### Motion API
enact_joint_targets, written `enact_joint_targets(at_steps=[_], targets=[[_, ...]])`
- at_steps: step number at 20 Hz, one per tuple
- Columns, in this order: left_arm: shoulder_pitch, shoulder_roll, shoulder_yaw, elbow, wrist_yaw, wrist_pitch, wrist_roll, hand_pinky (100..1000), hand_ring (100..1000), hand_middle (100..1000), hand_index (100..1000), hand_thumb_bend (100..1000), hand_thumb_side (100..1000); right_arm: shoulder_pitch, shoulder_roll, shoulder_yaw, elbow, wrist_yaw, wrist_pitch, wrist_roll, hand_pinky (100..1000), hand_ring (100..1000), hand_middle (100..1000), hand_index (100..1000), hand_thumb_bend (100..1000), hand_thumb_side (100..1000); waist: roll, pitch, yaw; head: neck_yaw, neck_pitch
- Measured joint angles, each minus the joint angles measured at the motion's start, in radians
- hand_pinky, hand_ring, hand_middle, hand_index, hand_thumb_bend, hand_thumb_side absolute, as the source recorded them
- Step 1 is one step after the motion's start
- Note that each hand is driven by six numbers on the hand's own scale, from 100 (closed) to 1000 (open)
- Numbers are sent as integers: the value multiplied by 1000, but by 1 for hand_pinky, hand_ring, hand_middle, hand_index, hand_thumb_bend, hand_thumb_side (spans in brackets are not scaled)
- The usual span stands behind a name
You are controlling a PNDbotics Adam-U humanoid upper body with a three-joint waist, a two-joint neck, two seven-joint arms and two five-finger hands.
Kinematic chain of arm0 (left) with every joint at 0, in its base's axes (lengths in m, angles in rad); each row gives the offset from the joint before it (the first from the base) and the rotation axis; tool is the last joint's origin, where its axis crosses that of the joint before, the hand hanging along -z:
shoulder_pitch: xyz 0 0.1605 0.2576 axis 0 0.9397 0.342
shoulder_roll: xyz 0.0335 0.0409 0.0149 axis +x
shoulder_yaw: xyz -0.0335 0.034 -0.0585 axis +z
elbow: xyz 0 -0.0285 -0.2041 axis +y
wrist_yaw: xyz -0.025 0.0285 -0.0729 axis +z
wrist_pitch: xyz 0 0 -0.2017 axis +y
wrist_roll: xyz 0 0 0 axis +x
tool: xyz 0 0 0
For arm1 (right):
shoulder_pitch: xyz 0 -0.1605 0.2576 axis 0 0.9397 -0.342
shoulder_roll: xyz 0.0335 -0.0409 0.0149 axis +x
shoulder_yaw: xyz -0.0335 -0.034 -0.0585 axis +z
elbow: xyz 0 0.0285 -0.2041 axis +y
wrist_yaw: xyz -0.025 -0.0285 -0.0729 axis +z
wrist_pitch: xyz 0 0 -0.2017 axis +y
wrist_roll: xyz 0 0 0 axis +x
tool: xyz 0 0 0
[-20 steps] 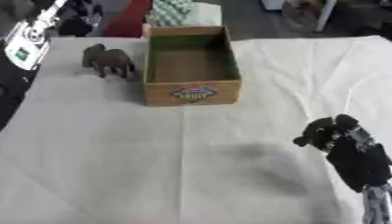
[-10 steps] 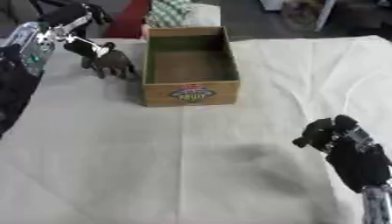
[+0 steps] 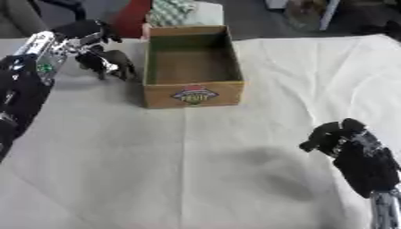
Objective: Pick up objects on the table and place them in the box.
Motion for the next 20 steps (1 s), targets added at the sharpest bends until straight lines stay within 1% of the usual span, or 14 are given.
enact_joint_targets(at_steps=[4,6,10,11,12,16,19,20], targets=[[1,0,0,3,-33,16,5,738,726,731,810,450,313,0,0,0,4,0,0,0,678,542,549,662,100,857,0,1,0,0,-7],[2,0,0,7,-46,19,9,731,696,702,805,447,278,0,0,0,5,0,-1,0,678,542,550,662,100,858,-1,2,0,0,-7],[10,0,0,14,-64,30,26,726,684,689,792,441,229,0,0,0,5,0,-2,1,678,542,550,662,100,861,-1,4,0,0,-8],[12,0,0,16,-66,32,30,722,672,676,787,437,199,0,0,0,5,0,-2,2,678,542,550,662,100,862,-1,5,0,0,-8],[13,0,0,19,-68,33,34,717,658,658,775,433,159,0,0,0,5,0,-2,2,678,542,550,662,100,862,-1,6,0,-1,-8],[23,-1,1,32,-79,38,48,686,586,576,704,406,161,0,0,0,6,1,-4,3,678,542,550,662,100,863,-3,7,1,-1,-8],[30,-8,1,40,-88,40,66,649,509,493,623,334,157,-1,0,0,6,1,-5,3,678,542,550,662,100,863,-4,9,3,-1,-9],[32,-9,1,41,-89,40,74,633,476,456,582,294,153,-1,0,0,6,1,-5,3,678,542,550,662,100,862,-4,9,3,-1,-9]])
